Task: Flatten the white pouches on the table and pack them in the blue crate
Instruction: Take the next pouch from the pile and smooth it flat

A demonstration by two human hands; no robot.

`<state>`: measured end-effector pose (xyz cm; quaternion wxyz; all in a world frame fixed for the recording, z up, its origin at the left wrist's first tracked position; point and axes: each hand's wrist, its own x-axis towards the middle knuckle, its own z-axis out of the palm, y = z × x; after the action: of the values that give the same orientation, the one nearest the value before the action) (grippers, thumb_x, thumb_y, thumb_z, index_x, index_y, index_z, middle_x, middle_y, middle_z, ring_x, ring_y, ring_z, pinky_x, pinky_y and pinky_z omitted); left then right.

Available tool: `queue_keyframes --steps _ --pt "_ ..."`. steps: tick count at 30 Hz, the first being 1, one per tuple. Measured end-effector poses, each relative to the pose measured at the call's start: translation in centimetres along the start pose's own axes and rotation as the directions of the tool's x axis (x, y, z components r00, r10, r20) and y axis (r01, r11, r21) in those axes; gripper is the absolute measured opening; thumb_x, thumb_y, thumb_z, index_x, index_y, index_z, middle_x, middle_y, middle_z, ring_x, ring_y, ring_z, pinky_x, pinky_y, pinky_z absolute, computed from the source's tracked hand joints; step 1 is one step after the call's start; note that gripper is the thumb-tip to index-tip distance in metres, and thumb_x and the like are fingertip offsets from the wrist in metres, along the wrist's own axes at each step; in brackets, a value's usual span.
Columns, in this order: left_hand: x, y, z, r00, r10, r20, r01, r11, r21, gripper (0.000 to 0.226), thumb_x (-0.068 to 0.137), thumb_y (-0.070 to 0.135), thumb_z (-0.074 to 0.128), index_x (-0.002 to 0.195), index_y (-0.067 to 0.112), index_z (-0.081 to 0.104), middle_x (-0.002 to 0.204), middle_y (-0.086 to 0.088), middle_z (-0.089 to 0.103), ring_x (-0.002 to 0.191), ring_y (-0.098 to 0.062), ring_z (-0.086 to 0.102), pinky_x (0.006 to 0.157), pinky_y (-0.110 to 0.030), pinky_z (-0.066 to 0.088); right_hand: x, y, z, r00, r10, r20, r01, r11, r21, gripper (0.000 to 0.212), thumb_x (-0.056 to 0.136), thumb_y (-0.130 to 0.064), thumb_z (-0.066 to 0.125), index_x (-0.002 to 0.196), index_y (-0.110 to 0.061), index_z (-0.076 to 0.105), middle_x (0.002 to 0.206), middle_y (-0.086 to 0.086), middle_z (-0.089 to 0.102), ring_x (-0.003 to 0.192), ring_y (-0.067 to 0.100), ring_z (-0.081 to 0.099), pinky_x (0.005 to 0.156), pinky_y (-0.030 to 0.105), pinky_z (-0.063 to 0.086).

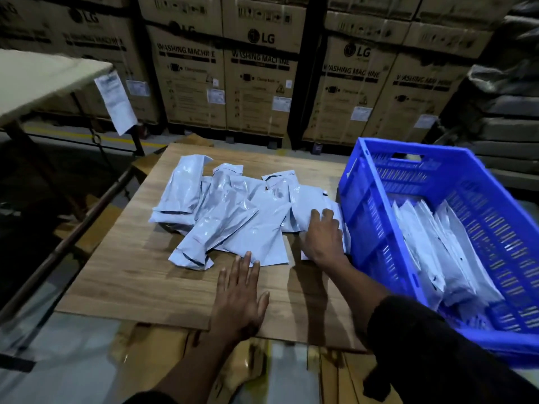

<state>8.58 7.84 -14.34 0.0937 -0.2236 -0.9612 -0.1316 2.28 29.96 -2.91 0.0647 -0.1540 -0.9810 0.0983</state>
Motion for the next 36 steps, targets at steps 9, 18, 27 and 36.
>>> queue_keyframes --steps 9,18,27,36 --pt "0.2 -0.7 -1.7 0.998 -0.060 0.011 0.060 0.942 -0.330 0.077 0.100 0.059 0.036 0.161 0.018 0.014 0.169 -0.006 0.010 0.155 -0.030 0.013 0.120 -0.058 0.025 -14.1 2.2 1.9 0.982 -0.168 -0.088 0.187 0.933 0.308 0.065 0.077 -0.024 0.048 0.140 -0.010 0.048 0.141 0.013 0.043 0.131 0.027 0.041 0.111 0.035 0.032" --pt "0.5 -0.5 -3.5 0.967 -0.095 0.235 0.104 0.994 -0.027 0.084 0.086 0.077 -0.016 0.158 0.047 0.015 0.169 0.013 -0.006 0.155 -0.028 -0.013 0.110 -0.074 -0.002 -15.5 5.6 1.8 0.882 -0.462 0.094 0.421 0.861 0.287 0.077 0.070 -0.014 0.054 0.146 -0.020 0.042 0.146 0.002 0.039 0.135 0.024 0.040 0.110 0.039 0.037" --pt "5.3 -0.9 -5.0 0.887 -0.294 0.357 0.383 0.899 -0.211 0.075 0.096 0.072 0.006 0.162 0.037 0.013 0.169 0.013 -0.011 0.152 -0.023 -0.024 0.114 -0.067 -0.016 -14.8 6.1 -0.4 0.733 -0.587 0.345 0.594 0.799 0.096 0.077 0.070 -0.016 0.051 0.142 -0.040 0.044 0.151 -0.019 0.037 0.145 0.016 0.022 0.118 0.057 0.005" --pt "0.8 1.9 -3.2 0.976 0.175 0.130 -0.180 0.983 0.029 0.063 0.102 0.054 0.027 0.139 0.015 0.061 0.151 -0.006 0.051 0.146 -0.027 0.038 0.113 -0.064 0.032 -12.5 5.3 -0.3 0.750 -0.523 0.404 0.516 0.846 0.135 0.062 0.073 -0.034 0.045 0.134 -0.041 0.053 0.157 -0.030 0.026 0.152 0.019 -0.006 0.115 0.065 -0.010"
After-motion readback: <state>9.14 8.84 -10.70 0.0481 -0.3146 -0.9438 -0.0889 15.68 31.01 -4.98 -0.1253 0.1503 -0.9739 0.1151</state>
